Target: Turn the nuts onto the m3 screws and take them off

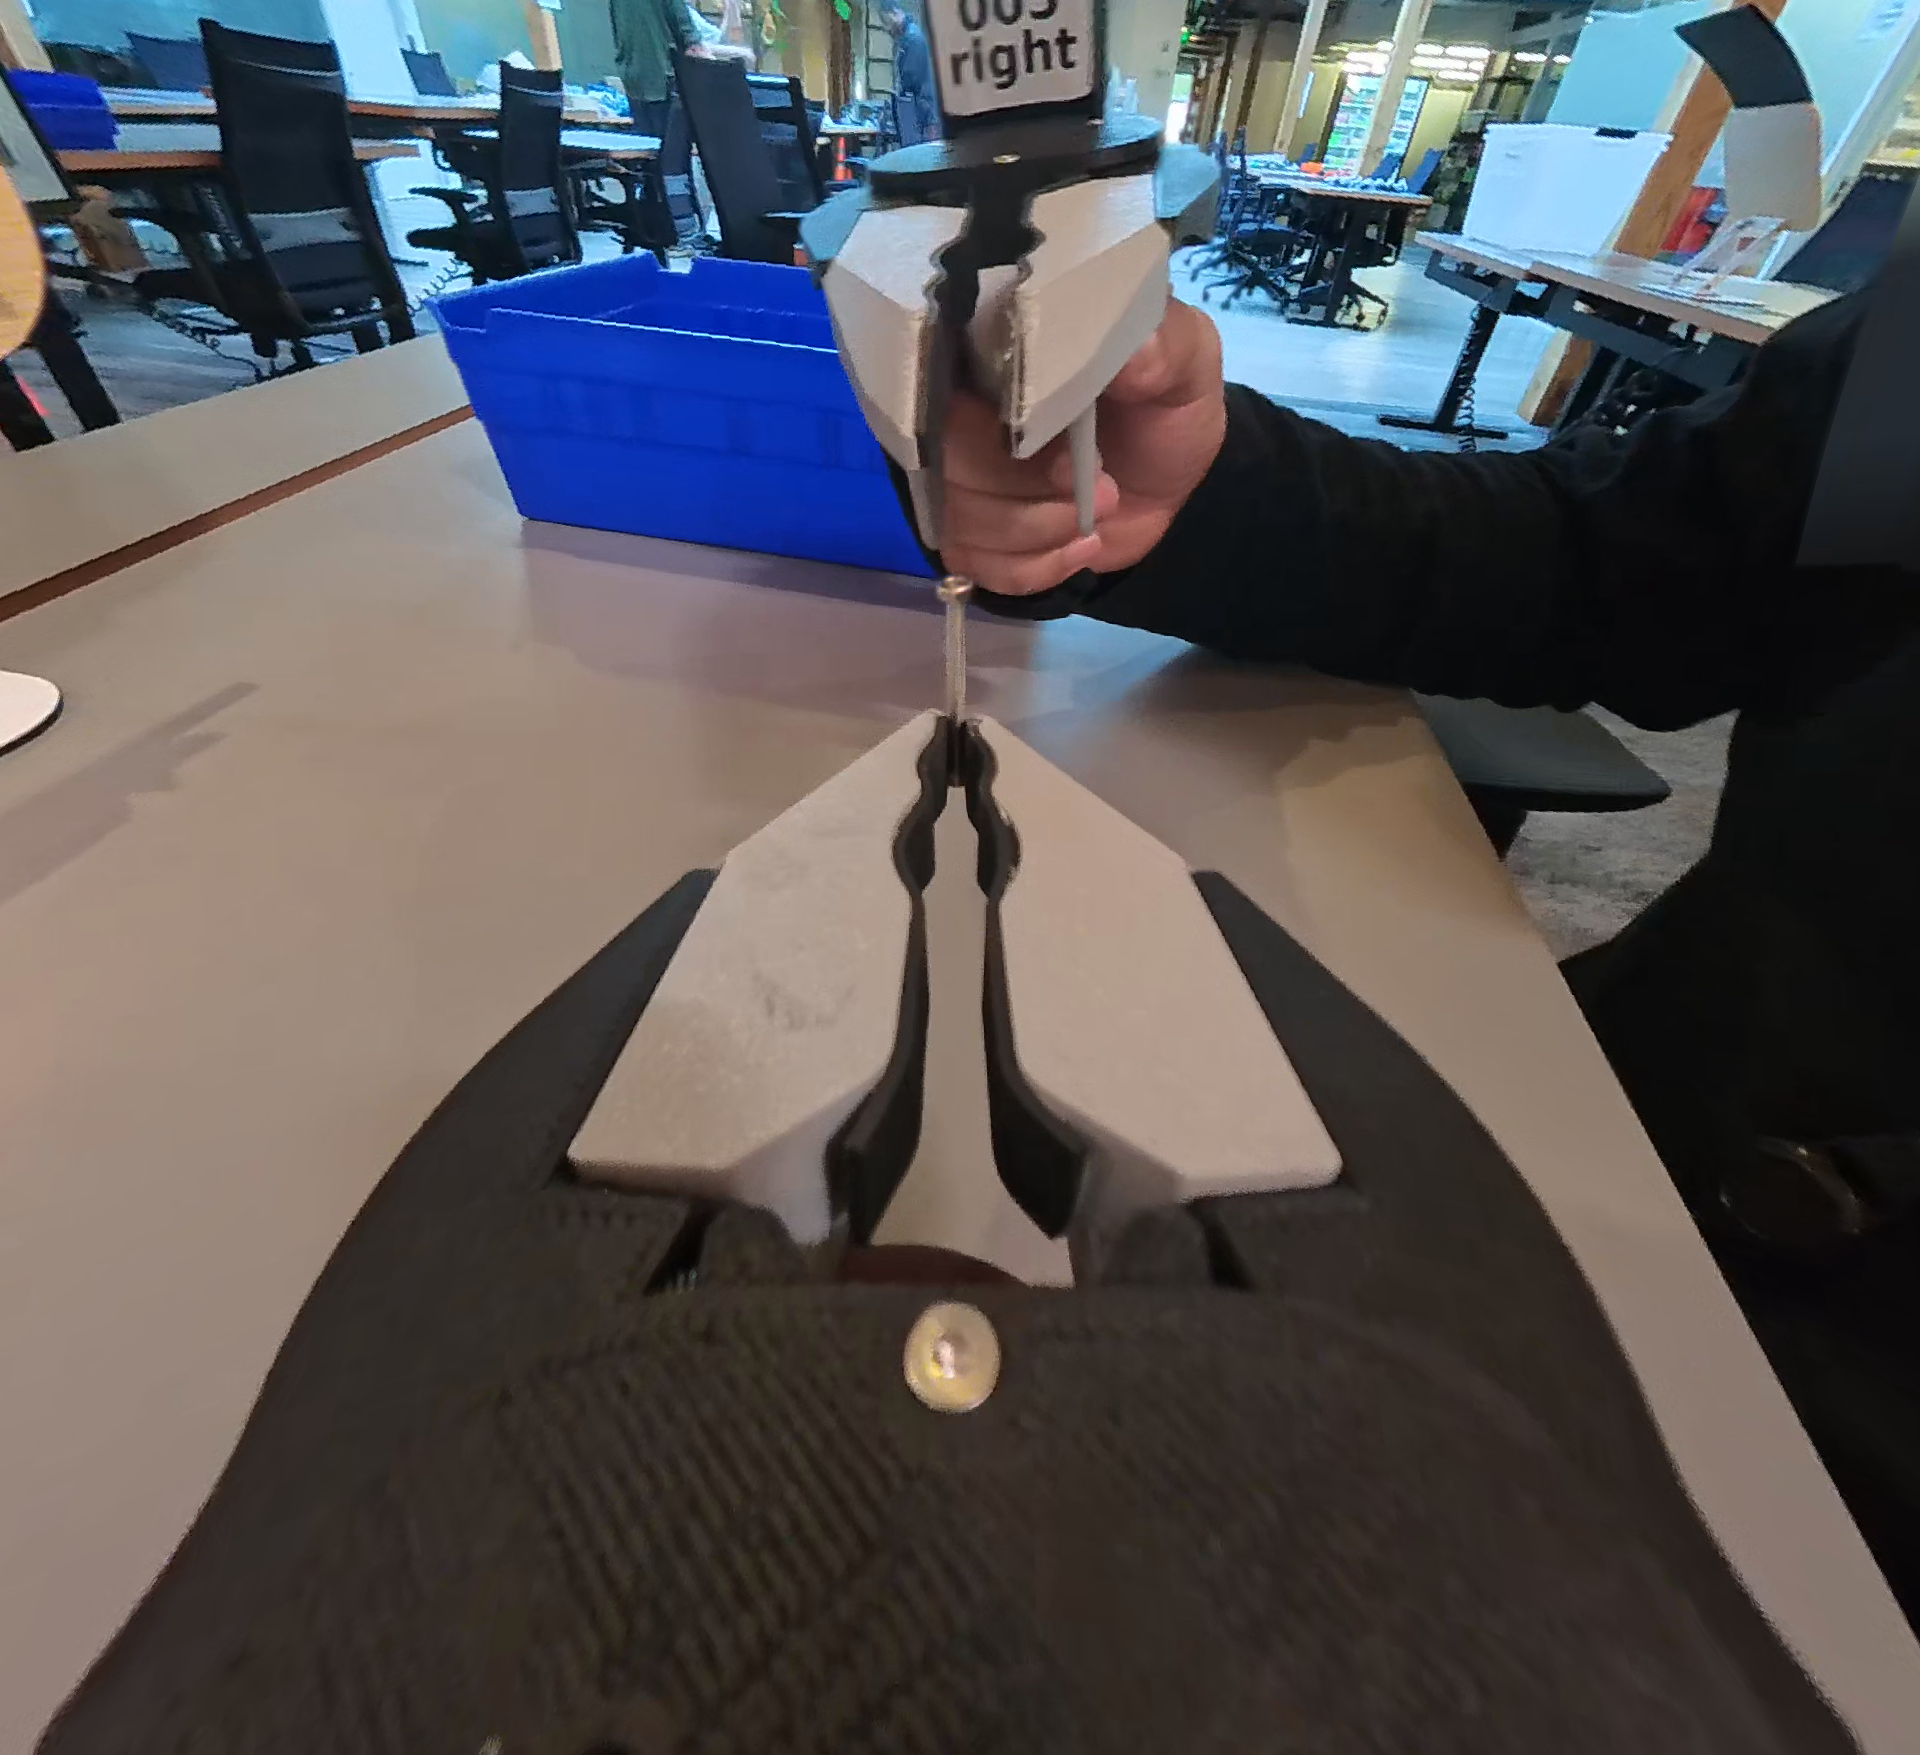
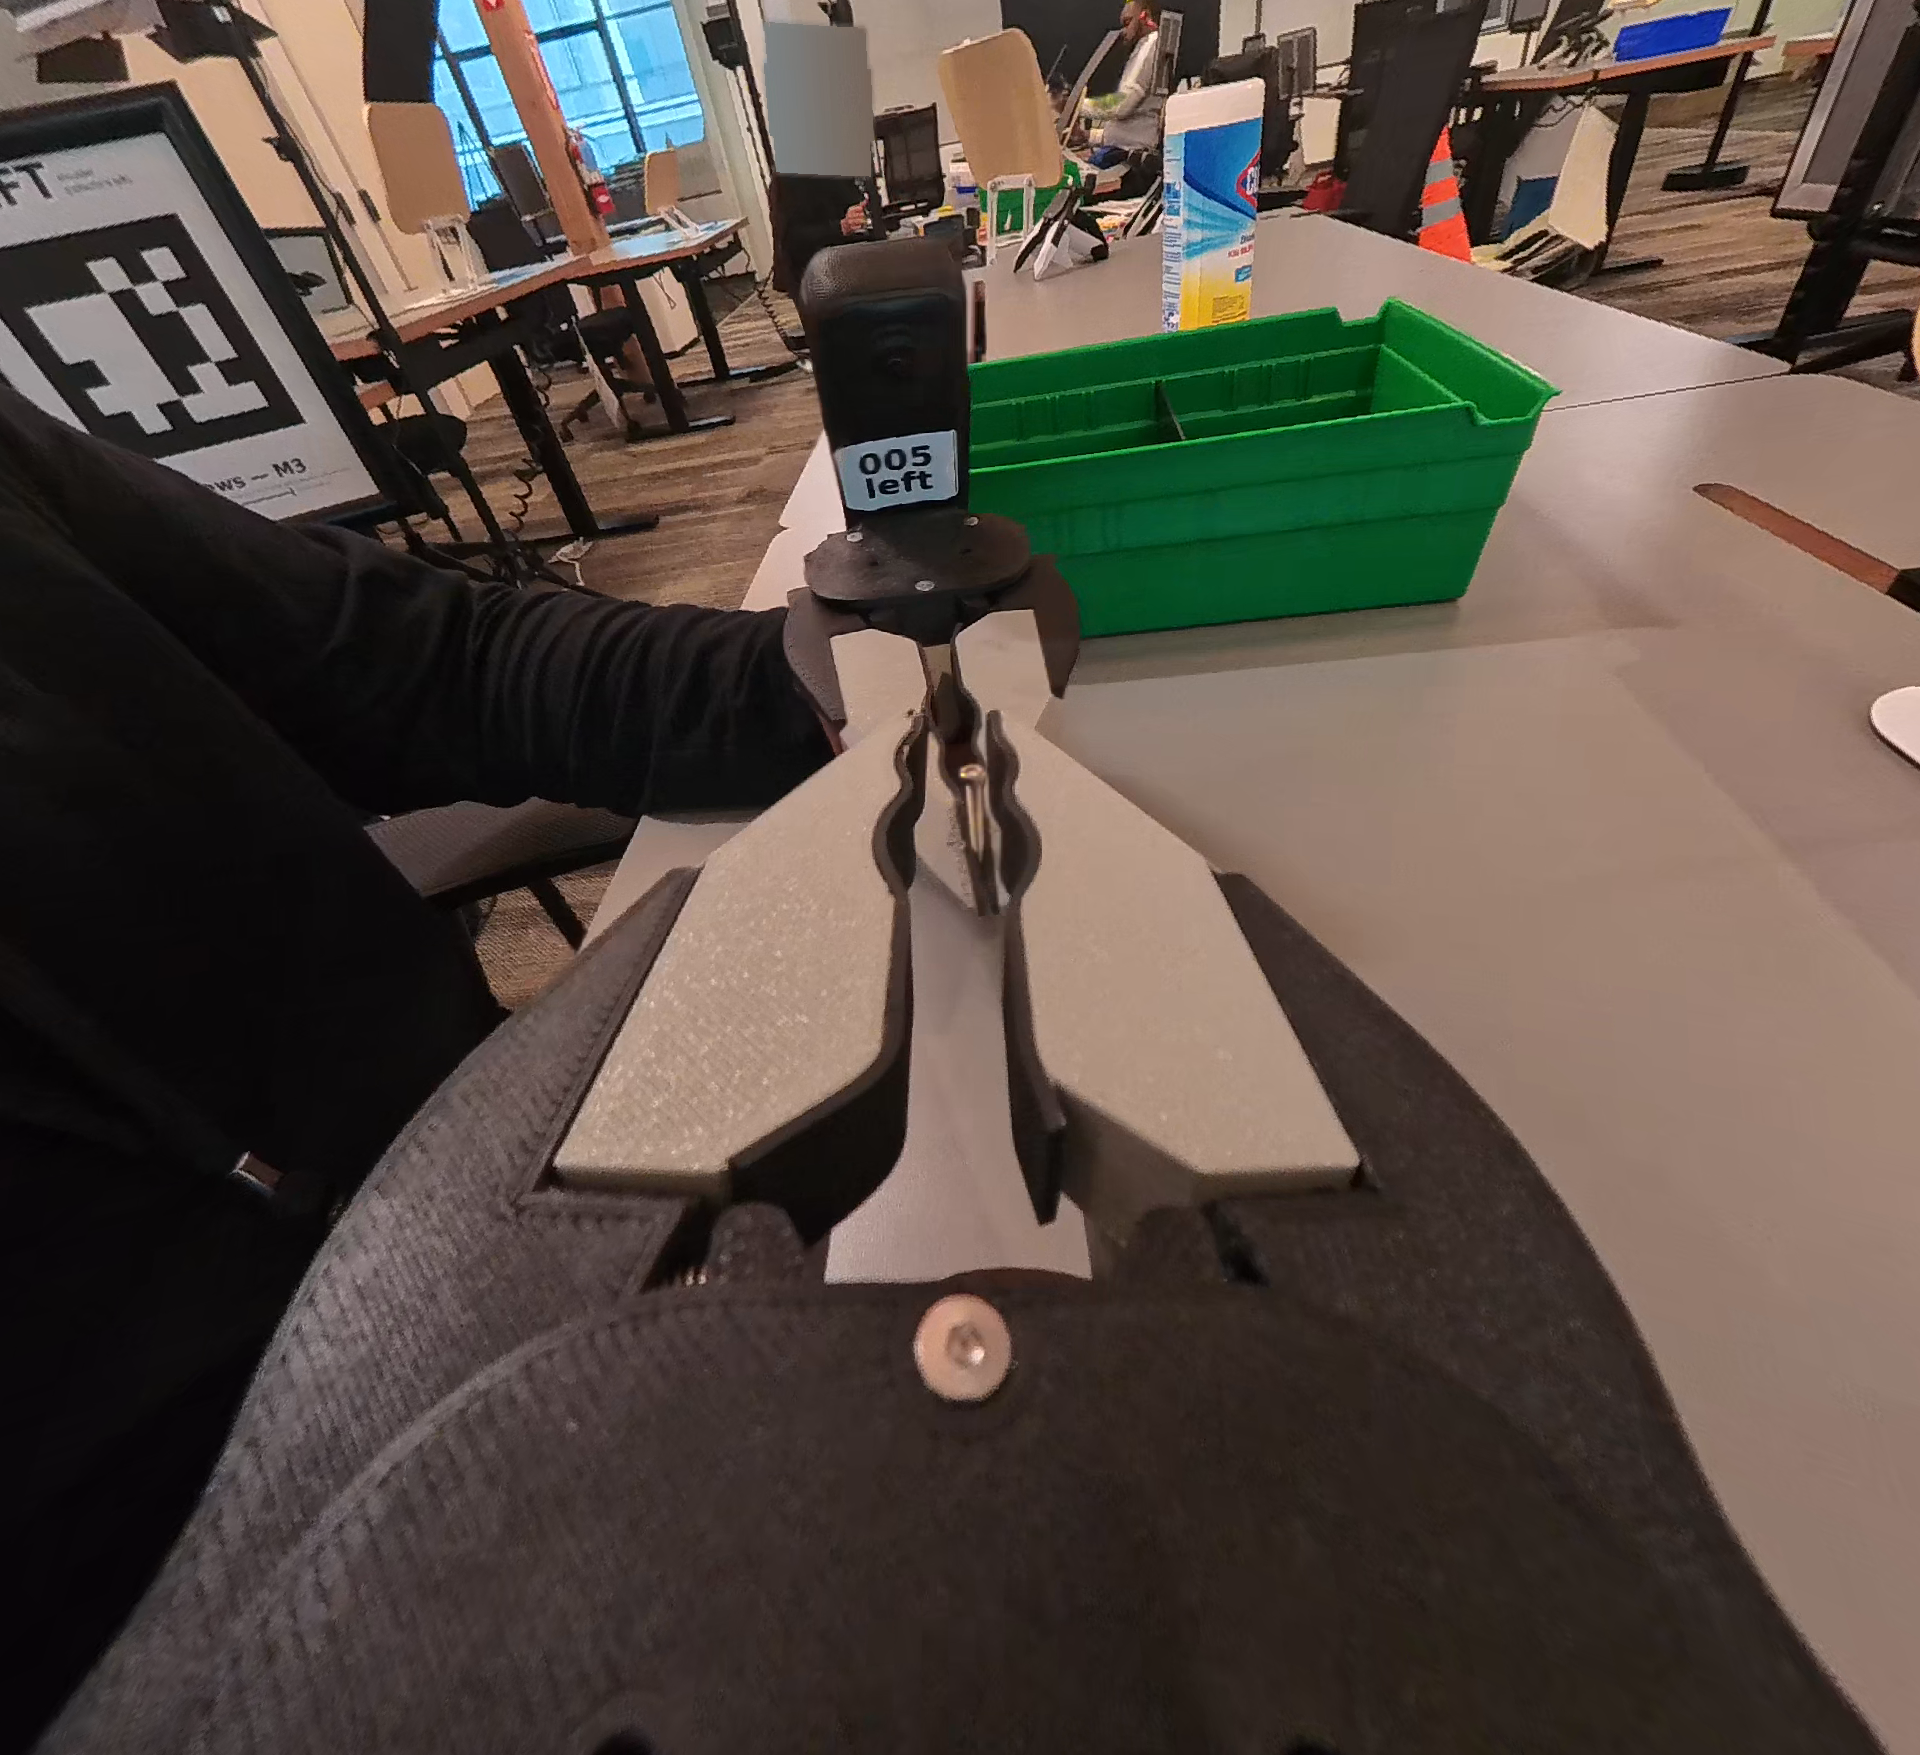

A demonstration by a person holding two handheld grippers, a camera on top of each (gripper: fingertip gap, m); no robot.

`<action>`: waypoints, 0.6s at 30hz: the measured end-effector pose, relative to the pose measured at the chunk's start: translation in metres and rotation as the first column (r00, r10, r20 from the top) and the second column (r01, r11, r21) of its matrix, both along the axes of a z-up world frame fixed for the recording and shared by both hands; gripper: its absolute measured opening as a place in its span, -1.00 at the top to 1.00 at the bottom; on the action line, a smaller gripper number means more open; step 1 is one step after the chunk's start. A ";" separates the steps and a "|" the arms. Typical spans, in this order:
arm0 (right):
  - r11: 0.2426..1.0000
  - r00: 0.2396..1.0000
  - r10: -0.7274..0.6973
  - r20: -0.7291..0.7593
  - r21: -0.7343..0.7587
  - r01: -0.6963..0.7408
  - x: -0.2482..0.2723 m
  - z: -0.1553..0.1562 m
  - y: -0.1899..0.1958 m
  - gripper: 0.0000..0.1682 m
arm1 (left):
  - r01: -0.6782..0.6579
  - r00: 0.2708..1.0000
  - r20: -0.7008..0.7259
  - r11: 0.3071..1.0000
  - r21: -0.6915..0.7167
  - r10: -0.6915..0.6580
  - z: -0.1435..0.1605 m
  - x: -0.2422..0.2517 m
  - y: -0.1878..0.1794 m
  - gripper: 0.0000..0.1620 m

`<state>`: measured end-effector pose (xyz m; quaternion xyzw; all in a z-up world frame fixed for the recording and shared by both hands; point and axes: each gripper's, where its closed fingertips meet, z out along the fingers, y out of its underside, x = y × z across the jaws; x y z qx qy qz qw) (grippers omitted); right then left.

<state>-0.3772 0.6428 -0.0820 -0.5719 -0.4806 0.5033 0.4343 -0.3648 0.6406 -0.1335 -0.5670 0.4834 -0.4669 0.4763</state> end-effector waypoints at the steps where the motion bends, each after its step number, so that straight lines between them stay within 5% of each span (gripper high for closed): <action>1: 1.000 1.000 0.008 0.000 -0.002 -0.008 0.000 0.000 -0.001 0.91 | 0.007 1.000 -0.004 1.000 0.007 -0.007 0.000 0.001 -0.002 1.00; 18: 0.995 0.995 0.095 0.017 -0.006 -0.095 -0.006 -0.009 -0.014 0.77 | 0.038 0.999 -0.012 0.998 0.039 -0.038 -0.001 0.003 -0.009 1.00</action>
